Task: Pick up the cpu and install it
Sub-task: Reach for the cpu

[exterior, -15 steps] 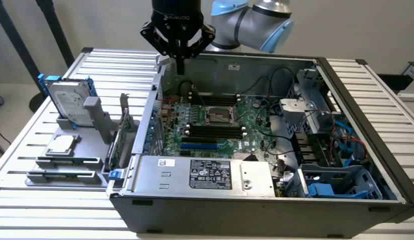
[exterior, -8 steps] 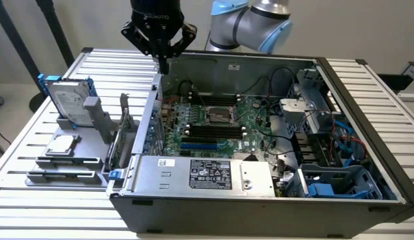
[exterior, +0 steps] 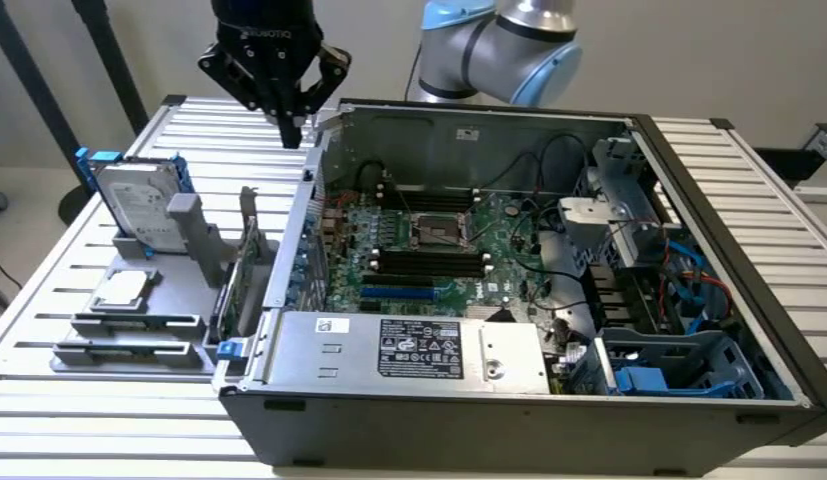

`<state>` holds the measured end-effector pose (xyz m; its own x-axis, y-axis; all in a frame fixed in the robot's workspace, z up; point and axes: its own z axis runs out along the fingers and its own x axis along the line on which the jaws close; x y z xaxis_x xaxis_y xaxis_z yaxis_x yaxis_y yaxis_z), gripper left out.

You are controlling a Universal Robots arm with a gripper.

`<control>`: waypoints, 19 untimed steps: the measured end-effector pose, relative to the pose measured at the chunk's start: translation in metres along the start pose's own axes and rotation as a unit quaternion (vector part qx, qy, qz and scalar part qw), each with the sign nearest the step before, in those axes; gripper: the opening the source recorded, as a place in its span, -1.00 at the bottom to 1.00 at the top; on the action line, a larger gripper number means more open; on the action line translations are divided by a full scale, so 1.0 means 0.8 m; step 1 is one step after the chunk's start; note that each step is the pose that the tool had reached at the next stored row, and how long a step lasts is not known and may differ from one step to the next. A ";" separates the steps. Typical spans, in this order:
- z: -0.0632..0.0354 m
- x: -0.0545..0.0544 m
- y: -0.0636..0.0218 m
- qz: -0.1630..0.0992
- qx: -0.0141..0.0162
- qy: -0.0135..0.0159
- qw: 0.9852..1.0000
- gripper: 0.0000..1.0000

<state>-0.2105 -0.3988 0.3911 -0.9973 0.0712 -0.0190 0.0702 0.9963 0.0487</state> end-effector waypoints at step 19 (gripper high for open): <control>0.003 0.108 -0.008 0.000 0.002 0.000 1.000 -0.79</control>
<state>-0.2969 -0.3989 0.3868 -0.9973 0.0711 -0.0192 0.0702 0.9965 0.0448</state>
